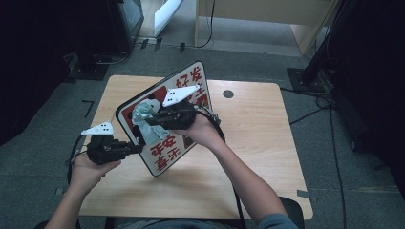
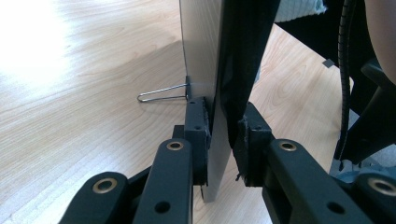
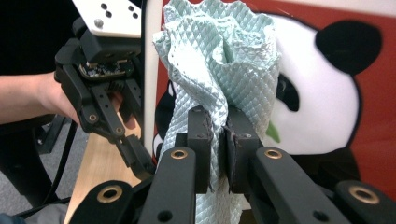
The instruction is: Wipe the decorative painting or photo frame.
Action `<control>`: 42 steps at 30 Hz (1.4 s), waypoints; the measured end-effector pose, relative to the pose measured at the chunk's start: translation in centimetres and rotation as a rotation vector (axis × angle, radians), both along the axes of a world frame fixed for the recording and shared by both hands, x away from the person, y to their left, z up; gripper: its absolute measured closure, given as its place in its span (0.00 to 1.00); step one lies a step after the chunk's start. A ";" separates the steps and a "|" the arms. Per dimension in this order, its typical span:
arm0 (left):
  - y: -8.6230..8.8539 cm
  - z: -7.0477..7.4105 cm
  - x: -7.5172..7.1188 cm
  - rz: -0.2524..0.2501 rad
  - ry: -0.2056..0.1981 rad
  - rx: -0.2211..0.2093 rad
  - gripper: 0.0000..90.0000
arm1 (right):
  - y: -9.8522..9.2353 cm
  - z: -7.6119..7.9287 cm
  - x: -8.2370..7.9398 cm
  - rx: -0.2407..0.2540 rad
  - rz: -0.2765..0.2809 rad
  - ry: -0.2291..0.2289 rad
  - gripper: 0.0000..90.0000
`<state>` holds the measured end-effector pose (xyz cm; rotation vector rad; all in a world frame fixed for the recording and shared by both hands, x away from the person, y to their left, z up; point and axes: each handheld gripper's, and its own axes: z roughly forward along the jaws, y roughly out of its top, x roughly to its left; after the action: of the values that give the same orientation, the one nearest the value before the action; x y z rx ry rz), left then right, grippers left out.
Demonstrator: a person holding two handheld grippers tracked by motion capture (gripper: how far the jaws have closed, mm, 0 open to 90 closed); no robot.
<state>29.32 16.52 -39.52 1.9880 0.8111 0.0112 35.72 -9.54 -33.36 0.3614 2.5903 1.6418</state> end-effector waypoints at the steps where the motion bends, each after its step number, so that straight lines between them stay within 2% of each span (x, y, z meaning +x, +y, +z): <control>1: 0.0 0.0 0.0 0.000 0.000 0.000 0.86 | 0.0 -0.1 -0.1 0.002 -0.001 0.002 0.92; 11: 0.0 0.0 0.0 -0.002 0.001 0.001 0.86 | -0.1 -0.9 -0.1 -0.015 0.017 0.003 0.92; 26: 0.0 0.0 0.1 -0.013 0.004 0.002 0.86 | -0.7 -3.2 -0.2 -0.032 0.032 0.067 0.92; 42: 0.0 0.1 0.1 -0.012 0.008 0.007 0.86 | -1.2 -5.3 -0.3 -0.052 0.052 0.089 0.92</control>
<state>29.43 16.54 -39.41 2.0011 0.8047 -0.0005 35.38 -10.74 -38.64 0.3760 2.7238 1.6066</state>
